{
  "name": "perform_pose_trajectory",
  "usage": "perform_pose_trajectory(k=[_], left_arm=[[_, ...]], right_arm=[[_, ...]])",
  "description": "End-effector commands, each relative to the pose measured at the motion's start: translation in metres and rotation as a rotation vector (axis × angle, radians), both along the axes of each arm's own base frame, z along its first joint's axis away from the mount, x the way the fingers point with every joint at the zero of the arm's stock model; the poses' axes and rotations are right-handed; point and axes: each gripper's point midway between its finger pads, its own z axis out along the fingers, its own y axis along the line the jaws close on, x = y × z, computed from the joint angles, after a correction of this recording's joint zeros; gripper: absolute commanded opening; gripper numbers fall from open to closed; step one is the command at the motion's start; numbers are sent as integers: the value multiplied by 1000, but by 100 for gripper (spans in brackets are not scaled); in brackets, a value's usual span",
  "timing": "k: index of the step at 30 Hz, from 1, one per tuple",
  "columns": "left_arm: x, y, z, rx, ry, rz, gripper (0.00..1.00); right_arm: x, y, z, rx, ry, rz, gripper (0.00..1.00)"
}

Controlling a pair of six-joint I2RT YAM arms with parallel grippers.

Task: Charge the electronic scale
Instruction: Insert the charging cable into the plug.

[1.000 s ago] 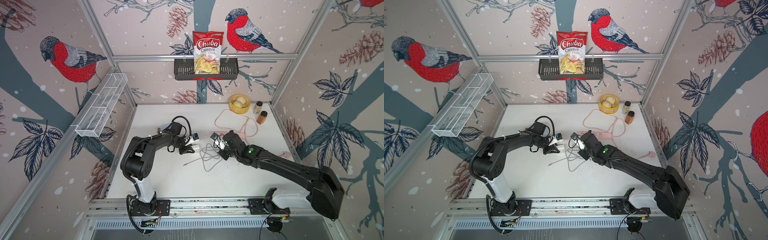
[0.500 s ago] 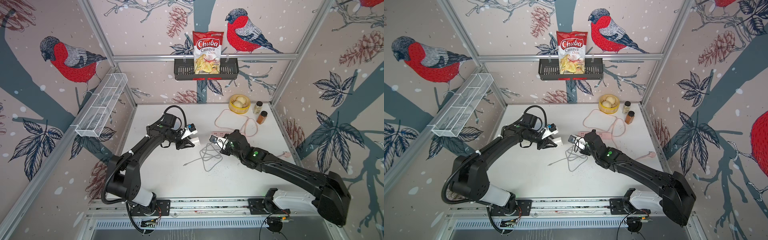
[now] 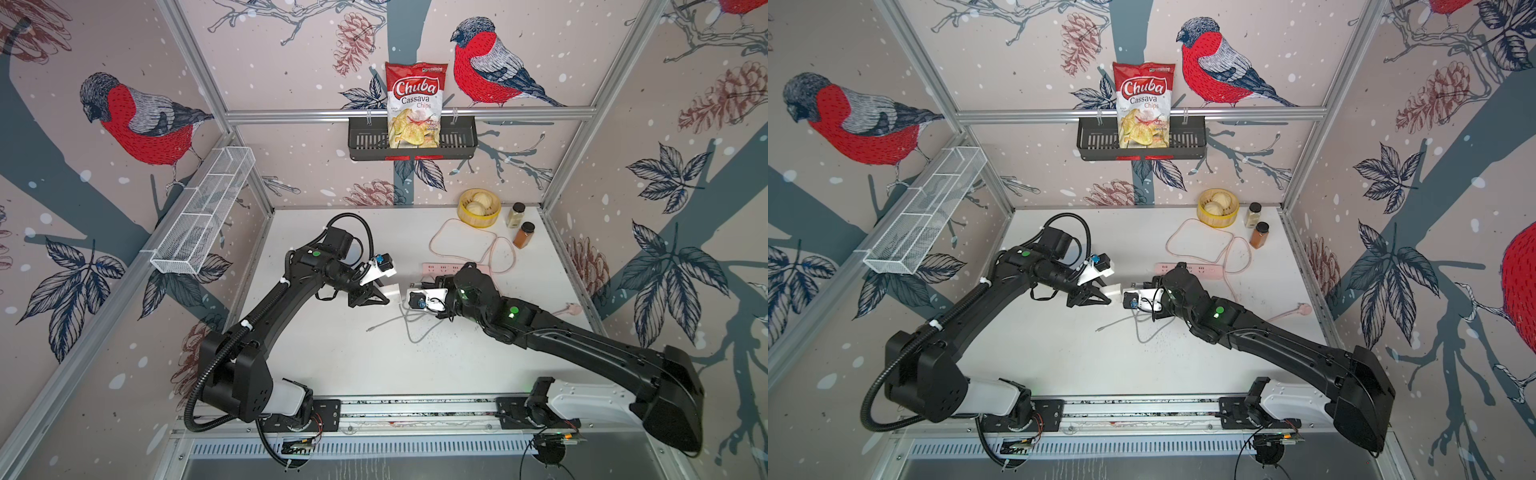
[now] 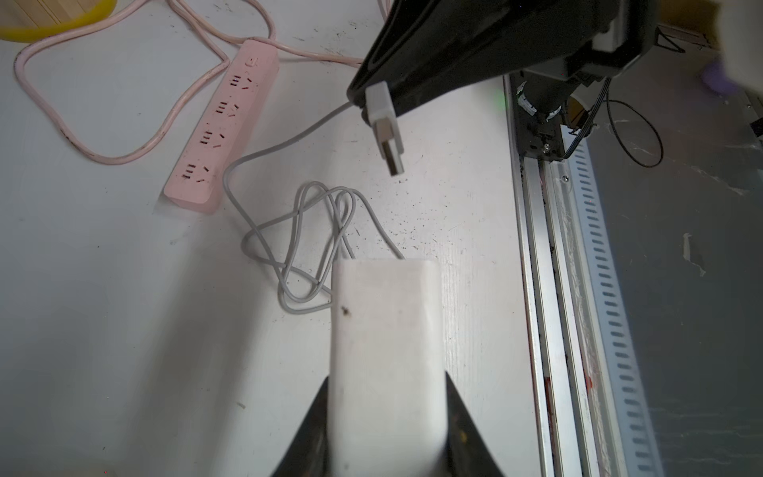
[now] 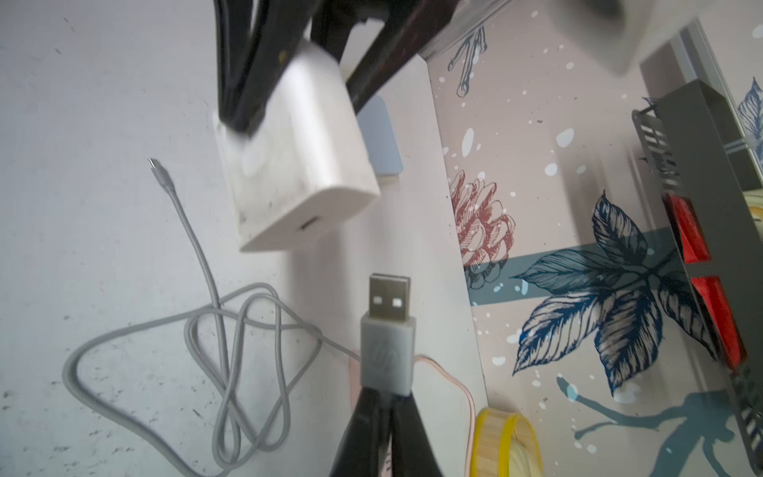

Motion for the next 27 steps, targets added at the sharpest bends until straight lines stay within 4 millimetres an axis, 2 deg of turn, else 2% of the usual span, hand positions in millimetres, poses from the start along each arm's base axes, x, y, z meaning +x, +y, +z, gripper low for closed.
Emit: perform_pose_trajectory(k=[1,6,10,12,17,27], left_arm=[[1,-3,4,7,-41,-14,0],[3,-7,6,-6,-25,-16,0],[-1,-8,6,-4,2,-30,0],[-4,-8,6,-6,8,-38,0],[-8,-7,6,-1,32,-60,0],[-15,-8,7,7,91,-102,0]], right_arm=[[-27,9,-13,-18,192,94,0],[-32,12,-18,-62,196,119,0],[-24,8,-21,-130,114,84,0],[-19,9,-31,-175,102,67,0],[-9,14,-25,-174,67,21,0],[-3,16,-15,-177,10,-18,0]])
